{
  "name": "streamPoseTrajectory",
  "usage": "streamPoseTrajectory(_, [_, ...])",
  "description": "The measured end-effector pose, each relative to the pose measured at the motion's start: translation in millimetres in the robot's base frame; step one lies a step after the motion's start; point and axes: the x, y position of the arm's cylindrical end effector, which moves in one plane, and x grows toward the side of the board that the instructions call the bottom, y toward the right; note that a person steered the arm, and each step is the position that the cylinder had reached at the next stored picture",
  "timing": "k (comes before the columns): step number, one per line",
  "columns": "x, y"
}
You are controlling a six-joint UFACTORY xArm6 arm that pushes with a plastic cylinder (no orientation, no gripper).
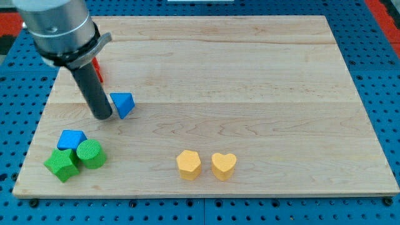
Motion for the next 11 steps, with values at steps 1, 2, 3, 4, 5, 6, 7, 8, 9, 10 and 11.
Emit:
streamPoseTrajectory(1, [-8, 69])
streamPoseTrajectory(2, [-15, 93])
streamPoseTrajectory(3, [-23, 67])
streamPoseTrajectory(4, [-45, 91])
streamPoseTrajectory(5, [-49, 114])
streamPoseTrajectory(6, [-36, 120])
streamPoseTrajectory(7, [33, 120])
streamPoseTrajectory(8, [67, 105])
streamPoseTrajectory(9, [94, 81])
streamPoseTrajectory(10, [104, 62])
streamPoseTrajectory(11, [147, 62])
